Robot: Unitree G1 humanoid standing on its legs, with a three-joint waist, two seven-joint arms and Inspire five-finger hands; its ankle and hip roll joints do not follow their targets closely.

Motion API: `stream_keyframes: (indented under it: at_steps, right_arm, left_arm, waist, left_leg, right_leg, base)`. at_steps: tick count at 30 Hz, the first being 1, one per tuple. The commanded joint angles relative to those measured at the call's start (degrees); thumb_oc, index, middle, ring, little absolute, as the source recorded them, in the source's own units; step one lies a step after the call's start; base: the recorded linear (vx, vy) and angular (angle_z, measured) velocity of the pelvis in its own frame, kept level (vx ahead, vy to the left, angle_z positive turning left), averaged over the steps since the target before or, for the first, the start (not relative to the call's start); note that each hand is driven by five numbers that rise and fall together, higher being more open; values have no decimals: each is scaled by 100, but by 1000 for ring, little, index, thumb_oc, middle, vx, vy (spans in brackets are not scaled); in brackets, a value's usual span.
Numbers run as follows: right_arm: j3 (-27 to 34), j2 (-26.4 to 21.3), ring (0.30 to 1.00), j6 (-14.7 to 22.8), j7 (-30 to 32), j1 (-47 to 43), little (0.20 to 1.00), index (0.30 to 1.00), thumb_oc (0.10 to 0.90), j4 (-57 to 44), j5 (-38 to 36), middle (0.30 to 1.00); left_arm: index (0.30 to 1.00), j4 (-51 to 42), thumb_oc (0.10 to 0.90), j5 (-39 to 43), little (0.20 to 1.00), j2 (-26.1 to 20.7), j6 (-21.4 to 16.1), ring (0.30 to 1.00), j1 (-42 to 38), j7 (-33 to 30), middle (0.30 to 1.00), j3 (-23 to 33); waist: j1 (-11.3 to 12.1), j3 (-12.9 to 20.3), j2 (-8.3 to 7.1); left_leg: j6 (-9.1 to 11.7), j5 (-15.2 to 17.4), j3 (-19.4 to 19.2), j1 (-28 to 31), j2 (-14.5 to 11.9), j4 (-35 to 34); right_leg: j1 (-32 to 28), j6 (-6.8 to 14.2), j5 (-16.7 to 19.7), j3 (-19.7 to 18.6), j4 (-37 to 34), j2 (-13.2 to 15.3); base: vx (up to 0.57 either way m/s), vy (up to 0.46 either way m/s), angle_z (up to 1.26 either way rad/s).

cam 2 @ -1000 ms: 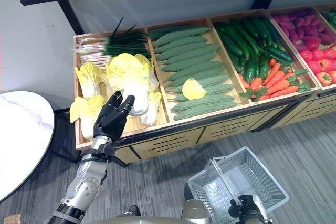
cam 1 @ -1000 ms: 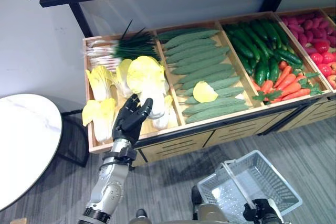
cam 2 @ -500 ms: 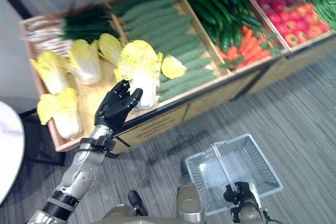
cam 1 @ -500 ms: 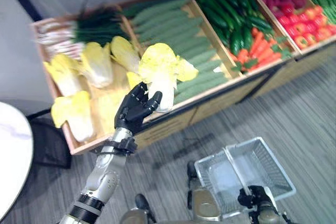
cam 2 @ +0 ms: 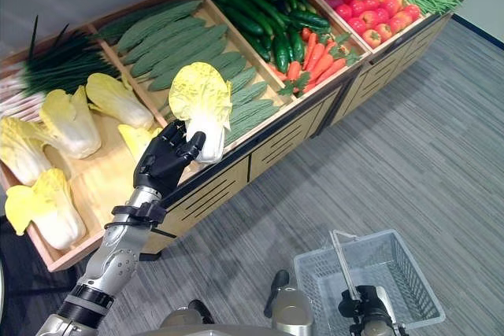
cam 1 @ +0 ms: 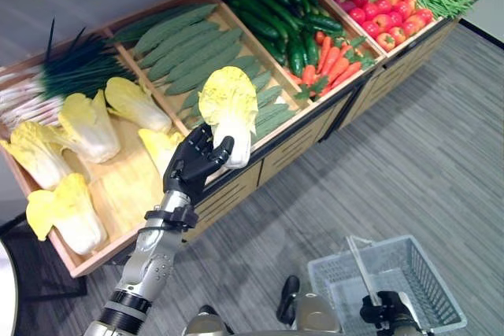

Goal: Get the vegetables into the basket

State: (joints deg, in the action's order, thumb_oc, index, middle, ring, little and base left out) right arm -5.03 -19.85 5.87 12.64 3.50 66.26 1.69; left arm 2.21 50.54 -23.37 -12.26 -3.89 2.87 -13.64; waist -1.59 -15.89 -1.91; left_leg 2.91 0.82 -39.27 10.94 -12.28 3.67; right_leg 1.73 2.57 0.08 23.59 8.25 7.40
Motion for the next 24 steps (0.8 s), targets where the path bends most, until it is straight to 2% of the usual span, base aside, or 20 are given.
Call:
stream_keyframes:
  at_steps: [1,7,10,11,12,13,14,15,16,17,19,24]
  right_arm:
    - [16,-166,300,288,199,-26,300,300,400,-22,-151,300]
    - [121,-215,300,326,244,174,300,300,400,-54,-243,300]
    - [143,-278,300,333,252,153,300,300,400,13,-268,300]
    - [146,-335,300,332,273,94,300,300,400,45,-281,300]
    - [144,-405,300,307,285,-19,300,300,400,151,-307,300]
    - [144,-405,300,307,285,-22,300,300,400,152,-307,300]
    - [68,-450,300,298,287,-147,300,300,400,222,-287,300]
    - [45,-472,300,307,285,-187,300,300,400,254,-289,300]
    - [45,-472,300,307,285,-187,300,300,400,254,-289,300]
    - [43,-461,300,320,259,-177,300,300,400,234,-294,300]
    - [71,-430,300,325,264,-144,300,300,400,207,-323,300]
    - [55,-319,300,308,219,-93,300,300,400,134,-298,300]
  left_arm:
    - [300,-946,400,-123,300,39,-551,300,-448,341,300,-105]
    - [300,-901,400,-97,300,152,-513,300,-635,384,300,-319]
    - [300,-913,400,-135,300,170,-519,300,-720,413,300,-369]
    - [300,-928,400,-149,300,175,-527,300,-761,433,300,-398]
    - [300,-963,400,-165,300,222,-556,300,-779,427,300,-417]
    - [300,-962,400,-165,300,223,-556,300,-781,427,300,-416]
    - [300,-983,400,-211,300,237,-607,300,-776,363,300,-387]
    - [300,-983,400,-236,300,241,-624,300,-801,357,300,-380]
    - [300,-983,400,-236,300,241,-624,300,-801,357,300,-380]
    - [300,-1049,400,-121,300,206,-633,300,-806,389,300,-335]
    - [300,-1041,400,-77,300,220,-625,300,-860,433,300,-408]
    - [300,-1096,400,-1,300,158,-644,300,-871,420,300,-467]
  waist:
    - [-92,312,-201]
    - [-277,200,-51]
    - [-263,130,-64]
    - [-194,85,-43]
    - [-66,64,-32]
    - [-70,85,-28]
    - [80,65,-35]
    - [126,74,-40]
    - [126,74,-40]
    - [74,107,-18]
    - [42,145,-27]
    - [-44,137,-132]
  left_leg:
    - [444,-554,406,-671,114,-359]
    - [725,-842,477,-795,-218,-108]
    - [817,-759,713,-909,-333,307]
    - [765,-831,1090,-1044,-295,439]
    - [692,-589,2073,-1154,35,356]
    - [687,-603,2075,-1179,36,347]
    - [594,-349,2932,-1199,278,135]
    - [584,-358,3164,-1280,315,117]
    - [584,-358,3164,-1280,315,117]
    - [482,-329,3035,-1167,336,-51]
    - [404,-328,2925,-1092,415,-159]
    - [220,-114,2605,-1005,658,-174]
  right_leg:
    - [-759,699,-529,-38,-153,271]
    - [-869,485,-672,-149,-293,0]
    - [-917,411,-705,-232,-360,-68]
    - [-845,357,-630,-301,-367,-104]
    - [-781,407,-592,-553,-349,-71]
    - [-758,406,-575,-550,-360,-74]
    - [-662,472,-499,-930,-339,-35]
    - [-612,487,-446,-1031,-357,-34]
    - [-612,487,-446,-1031,-357,-34]
    - [-550,519,-434,-1083,-279,1]
    - [-484,549,-415,-1109,-192,84]
    - [-243,781,-173,-1409,-153,330]
  base:
    - [-41,-156,-13]
    - [-49,-173,2]
    - [-44,-131,-15]
    - [-76,-3,-23]
    - [-78,1,-32]
    - [1,37,-37]
    - [14,38,-100]
    - [16,37,-117]
    - [32,93,-147]
    - [44,139,-93]
    - [56,203,-46]
    - [5,219,-20]
